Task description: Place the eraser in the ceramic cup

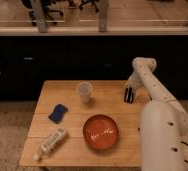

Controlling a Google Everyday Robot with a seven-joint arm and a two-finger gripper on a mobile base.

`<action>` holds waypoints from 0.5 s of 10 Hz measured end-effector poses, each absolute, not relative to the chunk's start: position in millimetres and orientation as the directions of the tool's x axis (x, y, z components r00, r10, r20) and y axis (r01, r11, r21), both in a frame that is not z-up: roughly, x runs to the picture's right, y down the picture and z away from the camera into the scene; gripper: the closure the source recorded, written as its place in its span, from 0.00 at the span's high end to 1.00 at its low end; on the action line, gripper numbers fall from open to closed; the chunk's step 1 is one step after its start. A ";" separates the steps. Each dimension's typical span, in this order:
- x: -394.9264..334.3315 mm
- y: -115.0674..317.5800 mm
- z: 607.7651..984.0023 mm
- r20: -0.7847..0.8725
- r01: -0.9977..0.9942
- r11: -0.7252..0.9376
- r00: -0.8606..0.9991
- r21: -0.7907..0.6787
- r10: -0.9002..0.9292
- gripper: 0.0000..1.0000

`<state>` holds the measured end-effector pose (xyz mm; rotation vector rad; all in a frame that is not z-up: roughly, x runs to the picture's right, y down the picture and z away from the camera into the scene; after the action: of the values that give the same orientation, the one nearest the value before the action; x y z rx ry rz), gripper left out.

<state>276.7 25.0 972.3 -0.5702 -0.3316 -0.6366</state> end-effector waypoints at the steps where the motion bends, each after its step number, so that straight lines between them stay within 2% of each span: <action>1: 276.4 24.4 972.2 0.460 0.638 0.662 0.760 -0.393 -0.459 0.28; 2: 276.2 24.4 972.0 0.463 0.638 0.662 0.760 -0.393 -0.457 0.20; 3: 276.6 24.5 971.4 0.466 0.635 0.665 0.761 -0.392 -0.452 0.06; 5: 276.2 24.5 969.1 0.471 0.634 0.669 0.760 -0.388 -0.448 0.00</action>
<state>276.2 24.5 969.1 -0.5665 -0.3529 -0.6246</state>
